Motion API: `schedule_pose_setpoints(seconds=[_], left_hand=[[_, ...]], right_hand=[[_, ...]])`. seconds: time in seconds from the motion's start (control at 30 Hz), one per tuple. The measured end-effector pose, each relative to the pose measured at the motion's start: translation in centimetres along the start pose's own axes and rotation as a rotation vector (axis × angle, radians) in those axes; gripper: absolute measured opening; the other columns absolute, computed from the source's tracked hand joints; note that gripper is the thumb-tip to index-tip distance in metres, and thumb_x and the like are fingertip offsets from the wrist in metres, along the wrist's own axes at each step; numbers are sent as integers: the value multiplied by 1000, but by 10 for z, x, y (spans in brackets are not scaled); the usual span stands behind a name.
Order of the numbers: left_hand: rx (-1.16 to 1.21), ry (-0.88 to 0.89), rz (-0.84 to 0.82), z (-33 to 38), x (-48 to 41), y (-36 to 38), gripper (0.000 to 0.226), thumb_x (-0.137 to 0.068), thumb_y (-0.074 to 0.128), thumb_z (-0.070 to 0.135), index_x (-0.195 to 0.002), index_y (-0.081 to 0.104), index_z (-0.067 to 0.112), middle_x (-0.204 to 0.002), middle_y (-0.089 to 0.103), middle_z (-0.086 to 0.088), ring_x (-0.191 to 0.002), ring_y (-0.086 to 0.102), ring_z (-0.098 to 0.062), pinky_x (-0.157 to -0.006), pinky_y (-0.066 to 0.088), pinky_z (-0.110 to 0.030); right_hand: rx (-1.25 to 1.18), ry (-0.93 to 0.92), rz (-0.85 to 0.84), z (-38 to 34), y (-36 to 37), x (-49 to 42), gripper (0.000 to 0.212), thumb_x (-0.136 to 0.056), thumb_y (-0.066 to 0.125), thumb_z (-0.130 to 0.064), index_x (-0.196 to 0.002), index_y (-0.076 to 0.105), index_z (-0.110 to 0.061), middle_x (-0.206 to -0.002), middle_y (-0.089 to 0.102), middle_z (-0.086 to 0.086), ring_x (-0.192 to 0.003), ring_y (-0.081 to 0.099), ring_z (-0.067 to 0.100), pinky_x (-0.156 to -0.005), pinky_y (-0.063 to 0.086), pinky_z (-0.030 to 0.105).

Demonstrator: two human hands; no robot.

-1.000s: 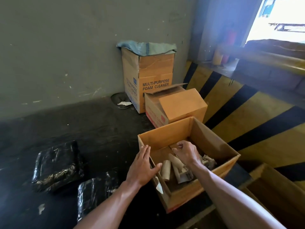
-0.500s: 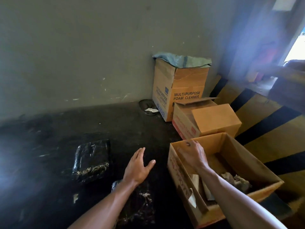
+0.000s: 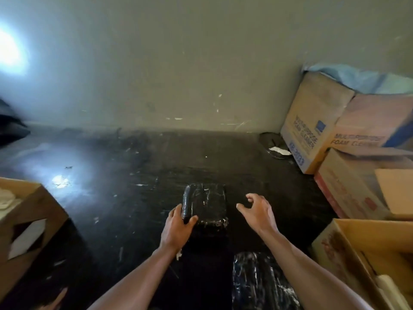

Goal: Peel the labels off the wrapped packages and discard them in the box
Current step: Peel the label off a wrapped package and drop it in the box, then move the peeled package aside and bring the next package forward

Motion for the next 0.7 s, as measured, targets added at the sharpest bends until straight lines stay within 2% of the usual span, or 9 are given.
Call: schedule_pose_setpoints(seconds=[0.1, 0.17, 0.3, 0.4, 0.57, 0.7], left_hand=[[34, -70, -36, -25, -20, -4, 83, -92, 60, 49, -156, 20, 13, -157, 31, -8, -141, 36, -23, -110, 34, -38], [50, -77, -71, -32, -34, -1, 84, -92, 62, 47, -157, 18, 14, -156, 32, -8, -141, 35, -23, -111, 33, -37], [145, -56, -191, -34, -54, 18, 72, -93, 64, 41, -152, 27, 23, -139, 47, 7, -125, 48, -11, -99, 37, -26], [186, -46, -258, -30, -70, 32, 71, -89, 67, 44, -149, 31, 33, -140, 52, 6, -121, 51, -8, -100, 41, -29], [198, -50, -260, -33, -82, 38, 68, -85, 75, 33, -143, 38, 32, -128, 57, 12, -118, 54, -7, -100, 44, -29], [185, -34, -229, -33, -72, 27, 67, -82, 78, 28, -140, 44, 28, -121, 63, 9, -115, 60, -12, -93, 45, -25]], right_hand=[[14, 22, -63, -11, 41, -8, 60, -89, 68, -43, -140, 53, -14, -135, 57, 3, -123, 55, 17, -90, 41, 24], [17, 60, -111, -12, 65, -14, 65, -90, 68, -44, -144, 49, -15, -139, 55, 3, -127, 52, 19, -96, 44, 28], [19, 150, -180, -6, 99, -19, 77, -88, 69, -49, -150, 39, -16, -149, 48, 6, -135, 48, 22, -105, 43, 36], [27, 210, -199, 4, 111, -23, 86, -83, 73, -51, -152, 36, -16, -153, 43, 7, -141, 41, 23, -110, 37, 36], [-16, 264, -234, 12, 119, -29, 91, -80, 79, -47, -153, 36, -13, -156, 40, 9, -144, 36, 25, -115, 31, 36], [-44, 257, -228, 8, 118, -16, 89, -80, 81, -40, -151, 38, -9, -154, 43, 10, -143, 38, 24, -114, 32, 35]])
Point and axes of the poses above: each hand's wrist, its own x-axis away from the middle knuckle, its own y-axis out of the palm, z = x × y, the point moved 10 cm from there along -x, towards the middle knuckle
